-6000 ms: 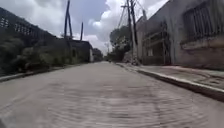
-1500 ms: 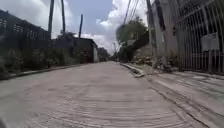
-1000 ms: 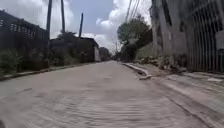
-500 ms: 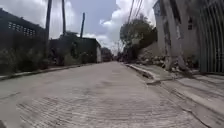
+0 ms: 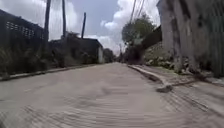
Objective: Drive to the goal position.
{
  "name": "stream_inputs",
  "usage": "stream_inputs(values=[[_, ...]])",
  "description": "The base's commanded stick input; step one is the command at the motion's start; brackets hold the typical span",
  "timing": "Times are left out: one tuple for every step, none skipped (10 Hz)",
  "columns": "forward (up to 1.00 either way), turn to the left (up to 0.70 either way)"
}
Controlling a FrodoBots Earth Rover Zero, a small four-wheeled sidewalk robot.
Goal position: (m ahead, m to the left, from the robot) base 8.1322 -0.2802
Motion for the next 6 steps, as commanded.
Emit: stream_inputs(values=[[1.00, 0.00], [1.00, 0.00], [1.00, 0.00], [1.00, 0.00], [1.00, 0.00], [1.00, 0.00]])
